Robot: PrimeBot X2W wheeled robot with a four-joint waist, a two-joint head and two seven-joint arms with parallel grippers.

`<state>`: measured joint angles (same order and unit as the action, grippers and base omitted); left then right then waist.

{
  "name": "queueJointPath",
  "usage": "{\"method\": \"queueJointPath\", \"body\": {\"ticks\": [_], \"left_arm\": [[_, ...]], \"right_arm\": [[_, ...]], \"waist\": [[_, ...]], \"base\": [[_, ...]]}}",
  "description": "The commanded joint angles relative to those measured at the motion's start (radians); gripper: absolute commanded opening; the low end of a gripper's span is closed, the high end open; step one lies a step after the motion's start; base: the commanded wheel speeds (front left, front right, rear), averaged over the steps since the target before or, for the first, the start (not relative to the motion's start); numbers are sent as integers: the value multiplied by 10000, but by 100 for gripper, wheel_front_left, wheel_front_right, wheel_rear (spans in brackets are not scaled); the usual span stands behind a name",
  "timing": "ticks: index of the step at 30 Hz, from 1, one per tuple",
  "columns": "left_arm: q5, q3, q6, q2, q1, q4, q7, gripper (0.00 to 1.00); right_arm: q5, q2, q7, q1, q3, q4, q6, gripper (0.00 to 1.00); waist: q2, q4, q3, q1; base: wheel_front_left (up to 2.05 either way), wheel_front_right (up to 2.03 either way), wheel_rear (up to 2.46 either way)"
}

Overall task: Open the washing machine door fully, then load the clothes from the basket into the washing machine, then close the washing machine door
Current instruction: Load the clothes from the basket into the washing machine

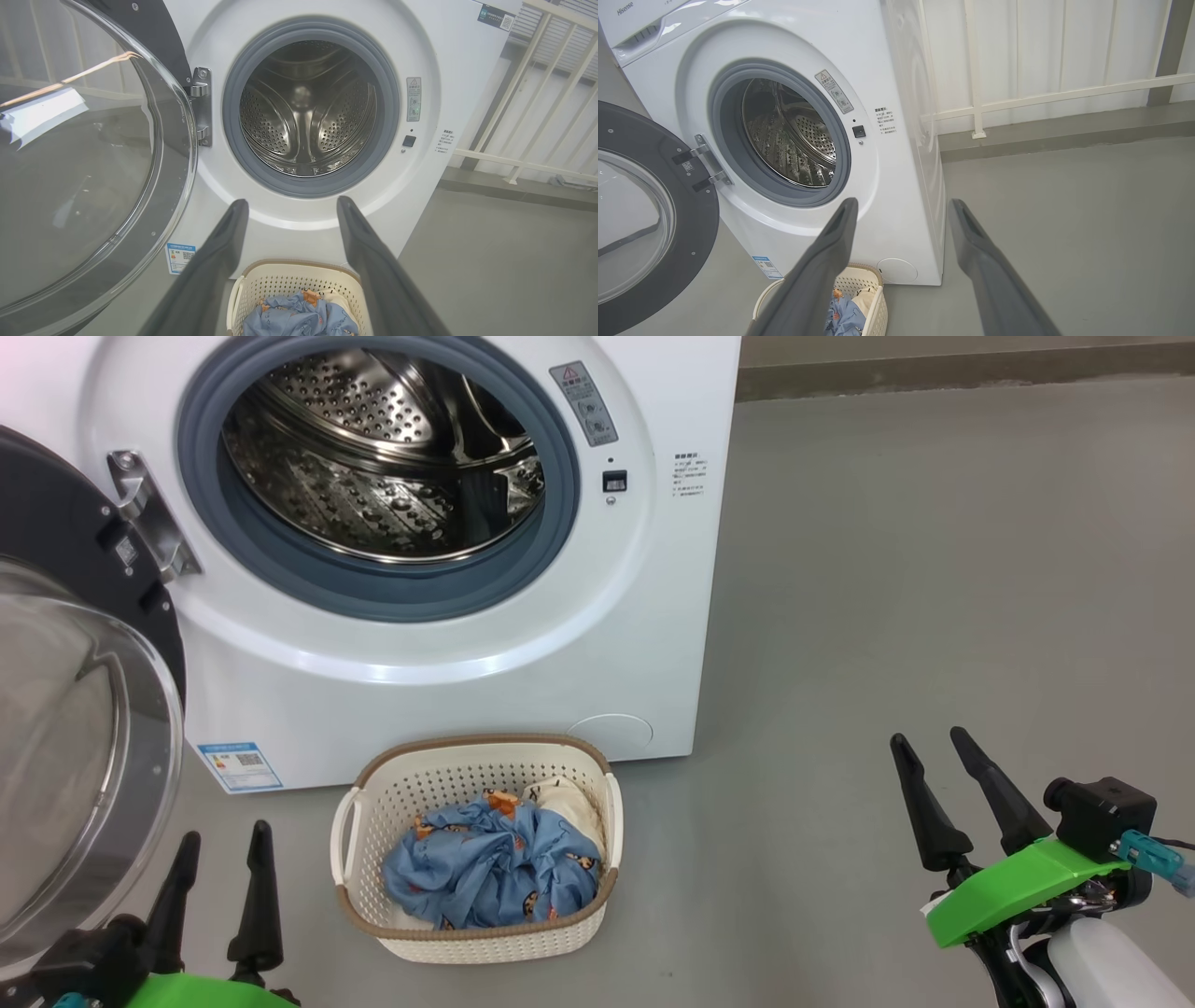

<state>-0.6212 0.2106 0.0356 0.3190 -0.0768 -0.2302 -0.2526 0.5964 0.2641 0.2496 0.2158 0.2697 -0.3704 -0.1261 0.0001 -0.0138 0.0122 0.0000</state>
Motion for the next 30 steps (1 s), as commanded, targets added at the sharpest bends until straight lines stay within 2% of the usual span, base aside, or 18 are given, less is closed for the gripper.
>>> {"method": "queueJointPath", "body": {"ticks": [1, 8, 21, 30], "left_arm": [[121, -370, -34, 249, -344, 132, -91, 100], [86, -387, -51, 240, -361, 112, -91, 100], [121, -485, -46, 189, -351, 128, -91, 100], [146, -507, -76, 129, -327, 107, -91, 100]], "right_arm": [[-167, 106, 122, 161, 122, 195, -46, 100], [-156, 103, 122, 142, 111, 202, -46, 100], [-132, 65, 122, 102, 113, 195, -46, 100], [-128, 49, 122, 102, 134, 200, -46, 100]], "waist": [[-1, 4, -1, 0], [-1, 37, -16, 0], [-1, 103, 25, 0], [-1, 139, -10, 0]], "base": [[62, -62, 0], [116, -116, 0], [194, -189, -5], [79, -79, 0]]}}
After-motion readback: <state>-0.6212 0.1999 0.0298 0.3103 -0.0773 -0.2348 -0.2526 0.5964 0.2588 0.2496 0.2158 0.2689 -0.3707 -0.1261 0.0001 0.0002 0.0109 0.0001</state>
